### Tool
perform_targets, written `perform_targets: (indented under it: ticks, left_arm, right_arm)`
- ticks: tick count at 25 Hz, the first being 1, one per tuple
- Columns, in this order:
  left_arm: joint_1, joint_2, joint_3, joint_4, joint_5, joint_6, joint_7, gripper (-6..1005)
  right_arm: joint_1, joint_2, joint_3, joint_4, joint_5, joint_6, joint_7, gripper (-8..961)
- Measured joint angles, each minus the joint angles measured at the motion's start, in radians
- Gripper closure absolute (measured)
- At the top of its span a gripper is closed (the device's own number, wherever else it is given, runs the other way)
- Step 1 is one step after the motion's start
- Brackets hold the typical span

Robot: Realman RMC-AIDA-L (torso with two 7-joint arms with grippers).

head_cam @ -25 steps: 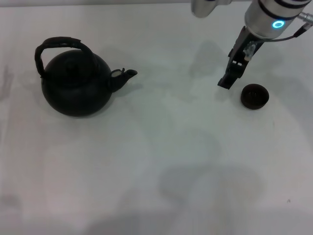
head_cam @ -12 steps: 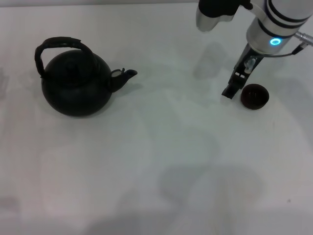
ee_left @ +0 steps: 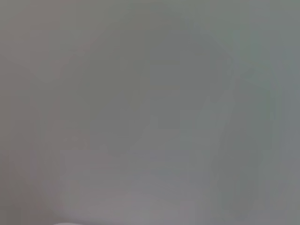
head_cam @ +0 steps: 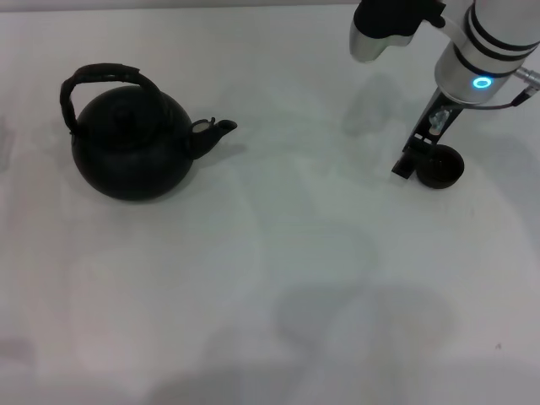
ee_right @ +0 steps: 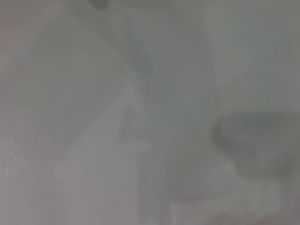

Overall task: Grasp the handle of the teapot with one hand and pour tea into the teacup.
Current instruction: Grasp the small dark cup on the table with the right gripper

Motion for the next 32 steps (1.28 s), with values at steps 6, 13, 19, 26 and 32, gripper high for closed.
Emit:
perform_targets:
  ticks: [6,13,19,26,32]
  left_arm:
    - [-0.004,0.000,0.000,0.000,-0.001,-0.005,0.000,182]
    - [-0.003,0.000,0.000,0.000,-0.012,-0.005,0.000,183]
    - [-0.005,0.000,0.000,-0.004,-0.012,-0.005,0.002,183]
    - [-0.005,0.000,0.000,-0.011,-0.012,-0.005,0.001,182]
    - [-0.005,0.000,0.000,-0.011,-0.011,-0.002,0.001,182]
  right_arm:
    - [0.004,-0.002,0.003,0.028,-0.004,0.008,0.000,122]
    - [0.007,-0.005,0.006,0.045,-0.006,0.009,0.000,122]
    - [0.006,-0.006,0.025,0.049,-0.010,0.001,0.002,122]
    - [-0.006,-0.007,0.046,0.051,-0.011,-0.021,0.003,124]
    - [-0.018,-0.009,0.049,0.053,-0.012,-0.035,0.011,125]
